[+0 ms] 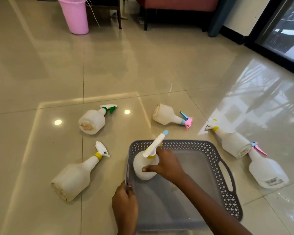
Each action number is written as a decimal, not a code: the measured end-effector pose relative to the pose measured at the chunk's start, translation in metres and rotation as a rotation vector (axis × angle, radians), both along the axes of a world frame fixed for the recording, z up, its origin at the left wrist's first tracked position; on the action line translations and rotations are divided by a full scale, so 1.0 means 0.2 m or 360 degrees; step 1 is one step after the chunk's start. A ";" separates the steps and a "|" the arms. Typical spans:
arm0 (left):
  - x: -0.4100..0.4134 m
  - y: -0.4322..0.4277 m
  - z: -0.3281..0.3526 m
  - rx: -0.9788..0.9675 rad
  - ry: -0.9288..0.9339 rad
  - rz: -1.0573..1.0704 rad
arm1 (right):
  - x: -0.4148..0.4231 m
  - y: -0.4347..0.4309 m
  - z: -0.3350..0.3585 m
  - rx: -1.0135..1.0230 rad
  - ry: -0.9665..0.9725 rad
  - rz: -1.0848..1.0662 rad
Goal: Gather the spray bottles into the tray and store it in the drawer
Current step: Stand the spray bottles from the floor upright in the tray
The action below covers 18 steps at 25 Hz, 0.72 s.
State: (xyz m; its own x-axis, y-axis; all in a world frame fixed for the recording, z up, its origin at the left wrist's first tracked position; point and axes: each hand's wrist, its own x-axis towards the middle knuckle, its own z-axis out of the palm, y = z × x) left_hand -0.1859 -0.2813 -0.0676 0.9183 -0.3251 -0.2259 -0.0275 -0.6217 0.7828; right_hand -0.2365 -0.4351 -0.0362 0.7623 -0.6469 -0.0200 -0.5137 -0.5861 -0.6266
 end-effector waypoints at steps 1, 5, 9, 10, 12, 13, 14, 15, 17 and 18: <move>0.01 -0.01 -0.01 -0.0018 -0.0020 0.0012 | 0.01 0.02 -0.01 -0.0239 -0.0033 -0.0124; 0.00 0.00 -0.04 0.0008 -0.0013 -0.0033 | 0.03 0.11 -0.11 -0.0579 -0.0019 -0.0487; 0.01 0.01 -0.05 -0.0044 0.0018 -0.0045 | -0.04 0.03 -0.05 0.0534 -0.0113 0.0002; 0.01 0.00 -0.05 -0.0060 0.0017 -0.0045 | -0.07 -0.01 -0.02 0.0721 -0.0024 0.0160; 0.01 0.00 -0.05 -0.0082 -0.0002 -0.0040 | -0.12 -0.07 0.01 0.0682 0.0050 0.0221; 0.01 0.00 -0.05 -0.0072 -0.0007 -0.0044 | -0.13 -0.08 0.01 0.0600 0.0001 0.0154; 0.01 0.00 -0.05 -0.0055 -0.0010 -0.0053 | -0.13 -0.07 0.01 0.0609 -0.0063 0.0127; 0.01 0.01 -0.05 -0.0049 -0.0012 -0.0060 | -0.12 -0.05 0.00 0.0711 -0.0086 0.0160; 0.00 0.01 -0.05 -0.0060 -0.0005 -0.0057 | -0.10 -0.01 -0.06 0.0974 -0.0035 0.0254; 0.00 0.01 -0.05 -0.0060 0.0001 -0.0056 | -0.10 -0.01 -0.07 0.1059 -0.0003 0.0286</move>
